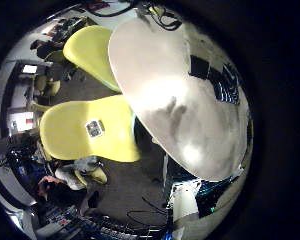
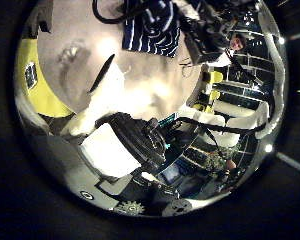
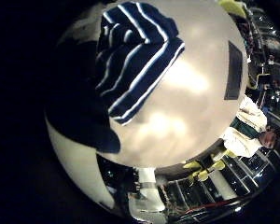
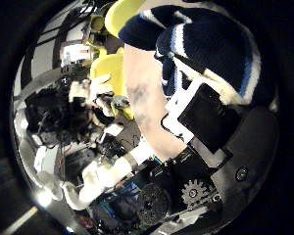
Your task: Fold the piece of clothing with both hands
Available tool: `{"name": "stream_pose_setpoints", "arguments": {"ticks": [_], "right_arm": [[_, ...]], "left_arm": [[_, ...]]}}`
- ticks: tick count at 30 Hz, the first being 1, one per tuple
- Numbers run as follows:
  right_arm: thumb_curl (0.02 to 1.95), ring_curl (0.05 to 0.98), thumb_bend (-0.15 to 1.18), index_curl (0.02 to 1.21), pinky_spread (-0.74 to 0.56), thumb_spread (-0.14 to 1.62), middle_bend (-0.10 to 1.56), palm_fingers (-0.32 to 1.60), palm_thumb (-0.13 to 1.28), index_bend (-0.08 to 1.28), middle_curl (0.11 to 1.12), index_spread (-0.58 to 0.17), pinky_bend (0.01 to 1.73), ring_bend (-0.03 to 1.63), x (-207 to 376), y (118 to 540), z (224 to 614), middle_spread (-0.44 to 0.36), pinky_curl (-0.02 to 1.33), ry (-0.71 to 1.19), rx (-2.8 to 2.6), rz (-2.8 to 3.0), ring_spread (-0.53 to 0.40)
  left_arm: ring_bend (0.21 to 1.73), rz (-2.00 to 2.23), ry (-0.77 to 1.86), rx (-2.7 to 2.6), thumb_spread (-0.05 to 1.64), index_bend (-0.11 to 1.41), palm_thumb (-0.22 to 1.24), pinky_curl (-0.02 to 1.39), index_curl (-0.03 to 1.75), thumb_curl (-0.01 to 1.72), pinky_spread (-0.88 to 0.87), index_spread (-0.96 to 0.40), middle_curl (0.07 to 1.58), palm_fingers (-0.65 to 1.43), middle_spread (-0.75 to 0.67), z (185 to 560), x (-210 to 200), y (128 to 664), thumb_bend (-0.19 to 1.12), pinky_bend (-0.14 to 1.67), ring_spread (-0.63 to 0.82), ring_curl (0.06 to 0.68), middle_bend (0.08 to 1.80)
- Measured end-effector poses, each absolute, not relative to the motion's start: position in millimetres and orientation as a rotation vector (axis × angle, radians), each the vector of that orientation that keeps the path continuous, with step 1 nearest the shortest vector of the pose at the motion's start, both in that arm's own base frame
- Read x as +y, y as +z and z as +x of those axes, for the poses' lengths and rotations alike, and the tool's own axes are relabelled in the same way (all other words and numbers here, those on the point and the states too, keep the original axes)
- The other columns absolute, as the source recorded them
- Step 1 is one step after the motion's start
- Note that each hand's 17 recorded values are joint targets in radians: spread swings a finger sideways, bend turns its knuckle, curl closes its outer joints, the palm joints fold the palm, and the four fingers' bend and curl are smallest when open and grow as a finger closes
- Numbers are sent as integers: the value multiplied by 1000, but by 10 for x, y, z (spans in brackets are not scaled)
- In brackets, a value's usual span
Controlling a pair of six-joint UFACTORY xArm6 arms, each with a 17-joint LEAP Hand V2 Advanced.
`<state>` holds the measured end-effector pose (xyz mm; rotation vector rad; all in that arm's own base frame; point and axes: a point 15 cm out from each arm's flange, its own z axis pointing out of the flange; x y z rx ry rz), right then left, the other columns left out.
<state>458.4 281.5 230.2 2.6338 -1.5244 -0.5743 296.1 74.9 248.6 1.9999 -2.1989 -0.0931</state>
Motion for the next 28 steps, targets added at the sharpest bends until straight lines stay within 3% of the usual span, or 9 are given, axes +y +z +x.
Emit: {"name": "stream_pose_setpoints", "arguments": {"ticks": [3, 6, 9, 12, 21, 28], "right_arm": [[693, 580, -45, 697, -137, 1127, 773, -8, 681, 254, 569, -424, 1011, 1147, 2705, 2530, 4654, -123, 852, -546, -1532, 2684, -165], [631, 481, -44, 600, 61, 1121, 589, -107, 629, 225, 485, -447, 924, 973, 2520, 2903, 4747, -75, 775, -486, -1555, 2758, -30], [582, 426, -38, 544, 211, 1107, 451, -86, 597, 194, 425, -452, 877, 869, 2388, 3328, 4738, -36, 718, -414, -1543, 2845, 72], [539, 373, -33, 488, 333, 1097, 377, -57, 575, 174, 389, -456, 809, 769, 2071, 3488, 4699, -16, 658, -416, -1555, 2827, 144], [497, 310, -2, 430, 433, 1144, 328, 51, 677, 190, 362, -423, 611, 672, 1093, 3999, 4184, -25, 524, -500, -1517, 2761, 176], [463, 284, -12, 388, 450, 1210, 312, 118, 706, 171, 355, -394, 532, 627, 686, 3844, 3848, -7, 453, -562, -1591, 2688, 181]], "left_arm": [[804, 2018, -90, -2199, 1294, 191, 541, 743, 542, 378, -355, -244, 608, 488, -222, 2910, 736, 2528, -3, 442, -269, 354, 321], [808, 2040, -80, -2192, 1296, 190, 549, 744, 542, 384, -372, -246, 613, 489, -228, 2905, 714, 2581, -8, 452, -274, 357, 318], [808, 2044, -81, -2197, 1296, 189, 577, 746, 543, 396, -383, -243, 617, 490, -231, 2946, 631, 2632, -2, 464, -277, 359, 314], [807, 2049, -87, -2200, 1296, 188, 595, 746, 543, 403, -397, -237, 620, 491, -225, 2995, 496, 2674, -5, 466, -277, 360, 319], [811, 2050, -174, -2161, 1289, 196, 613, 745, 548, 417, -416, -233, 632, 485, -225, 2970, 40, 2809, -9, 473, -278, 363, 314], [810, 2037, -195, -2151, 1284, 193, 607, 746, 556, 420, -405, -233, 630, 476, -219, 2912, 2, 2852, -12, 472, -279, 362, 291]]}}
